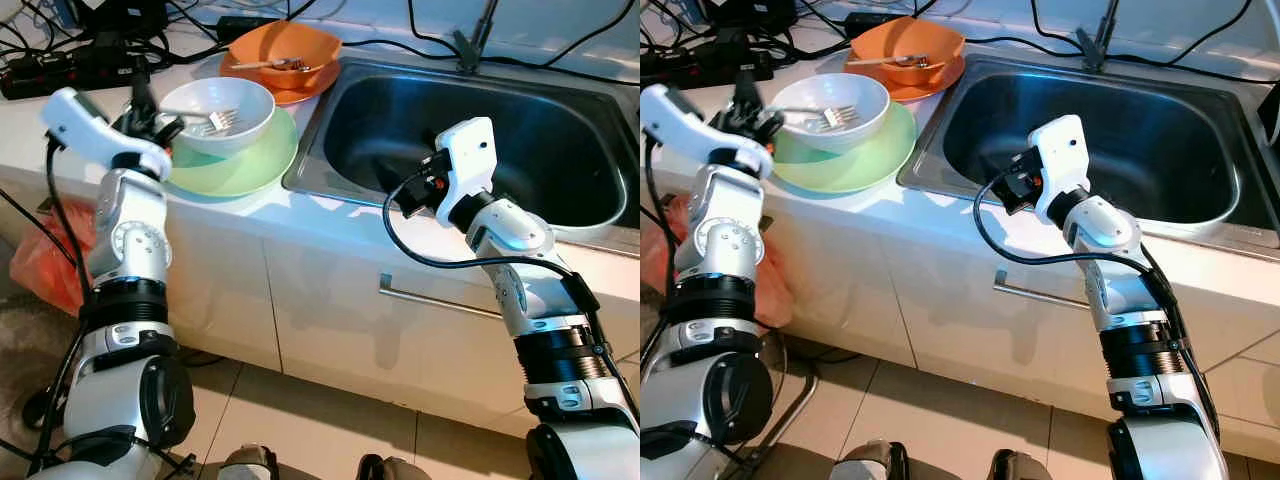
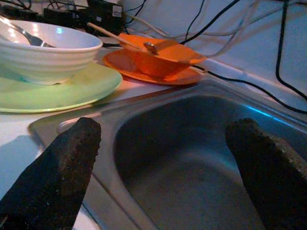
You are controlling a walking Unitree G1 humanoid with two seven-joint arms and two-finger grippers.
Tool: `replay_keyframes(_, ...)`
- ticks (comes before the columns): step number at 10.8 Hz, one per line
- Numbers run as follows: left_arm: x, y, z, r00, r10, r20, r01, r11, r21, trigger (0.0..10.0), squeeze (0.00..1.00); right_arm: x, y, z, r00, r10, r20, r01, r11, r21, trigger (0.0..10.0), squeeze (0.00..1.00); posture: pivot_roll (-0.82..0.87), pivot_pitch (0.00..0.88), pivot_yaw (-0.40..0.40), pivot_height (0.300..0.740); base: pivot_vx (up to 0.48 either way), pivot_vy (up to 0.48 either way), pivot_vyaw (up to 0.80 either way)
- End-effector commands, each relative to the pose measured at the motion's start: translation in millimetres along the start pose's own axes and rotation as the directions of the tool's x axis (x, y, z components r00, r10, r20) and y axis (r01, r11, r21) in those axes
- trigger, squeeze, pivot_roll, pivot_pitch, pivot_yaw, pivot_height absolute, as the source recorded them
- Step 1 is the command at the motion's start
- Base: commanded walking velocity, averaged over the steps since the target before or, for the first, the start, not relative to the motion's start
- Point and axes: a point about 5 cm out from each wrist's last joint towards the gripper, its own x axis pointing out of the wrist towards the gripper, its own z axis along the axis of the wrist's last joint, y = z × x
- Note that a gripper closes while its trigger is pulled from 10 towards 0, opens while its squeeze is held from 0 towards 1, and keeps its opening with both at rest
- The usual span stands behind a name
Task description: Kitchen organization
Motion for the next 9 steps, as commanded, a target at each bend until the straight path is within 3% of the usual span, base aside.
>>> replay_keyframes(1, 1.3, -5.4, 2.5, 1.000, -0.026, 0.000, 0.026, 1.000, 0.007, 0.0, 0.00, -3.0, -4.9, 0.1, 1.000, -0.024, 0.009, 0.024, 1.000, -0.002, 10.0, 0.00, 0.03, 0.094, 0.045, 0.740, 0.000, 0.000, 0.00)
replay_keyframes(5, 2.6, -9.8, -4.2, 0.999, -0.033, -0.039, 0.033, 0.999, 0.004, 0.0, 0.00, -9.6, -9.3, -3.7, 0.998, -0.058, 0.004, 0.058, 0.998, 0.003, 10.0, 0.00, 0.03, 0.100, 0.064, 0.740, 0.000, 0.000, 0.00)
replay_keyframes(9, 0.4, -13.1, -3.9, 0.998, -0.050, -0.049, 0.051, 0.999, 0.015, 0.0, 0.00, -2.5, -0.8, -4.0, 0.999, -0.044, 0.014, 0.043, 0.999, 0.025, 10.0, 0.00, 0.06, 0.108, 0.056, 0.740, 0.000, 0.000, 0.00)
